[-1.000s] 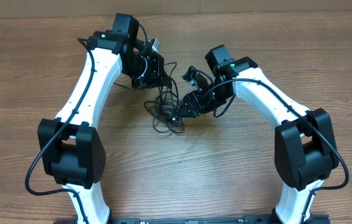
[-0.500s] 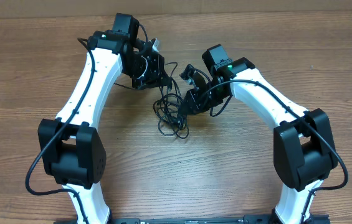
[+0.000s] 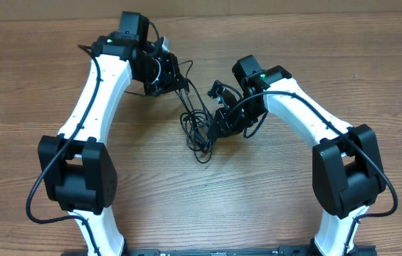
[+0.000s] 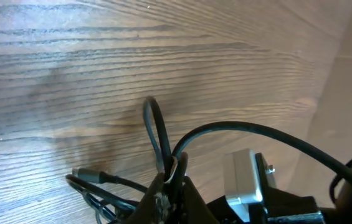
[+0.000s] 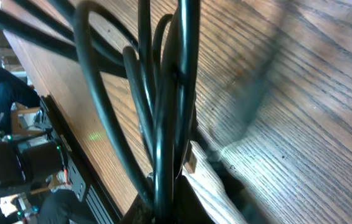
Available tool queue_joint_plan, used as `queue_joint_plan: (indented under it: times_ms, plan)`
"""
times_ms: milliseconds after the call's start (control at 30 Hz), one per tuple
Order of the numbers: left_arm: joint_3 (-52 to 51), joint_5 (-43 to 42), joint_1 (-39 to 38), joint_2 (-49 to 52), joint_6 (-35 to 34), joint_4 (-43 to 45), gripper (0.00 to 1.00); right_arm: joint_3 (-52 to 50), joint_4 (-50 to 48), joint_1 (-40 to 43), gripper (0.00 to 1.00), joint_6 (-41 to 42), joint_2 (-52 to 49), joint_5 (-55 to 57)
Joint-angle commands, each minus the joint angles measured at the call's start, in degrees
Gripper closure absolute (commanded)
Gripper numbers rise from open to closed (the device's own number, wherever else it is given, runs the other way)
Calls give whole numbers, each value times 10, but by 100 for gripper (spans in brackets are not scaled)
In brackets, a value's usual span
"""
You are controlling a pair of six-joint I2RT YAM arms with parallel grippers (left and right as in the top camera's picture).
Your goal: Untangle cables
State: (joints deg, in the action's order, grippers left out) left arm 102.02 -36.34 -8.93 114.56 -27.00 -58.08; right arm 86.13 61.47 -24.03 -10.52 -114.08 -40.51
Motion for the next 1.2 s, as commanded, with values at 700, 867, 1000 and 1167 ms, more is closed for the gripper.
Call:
queue_joint_plan:
  times_ms: [700,867,1000,1167]
  plan:
    - [3,205,10,5,82,-141,21,-4,-27,-1,96,148,-2,87]
    - [3,245,11,5,85,-159,5,-4,-31,-1,94,202,-2,173]
    - [3,276,12,5,67,-164,0,-4,-31,-1,90,206,-2,178]
    - [3,211,13,5,66,-131,1,-4,-31,-1,90,206,-2,178]
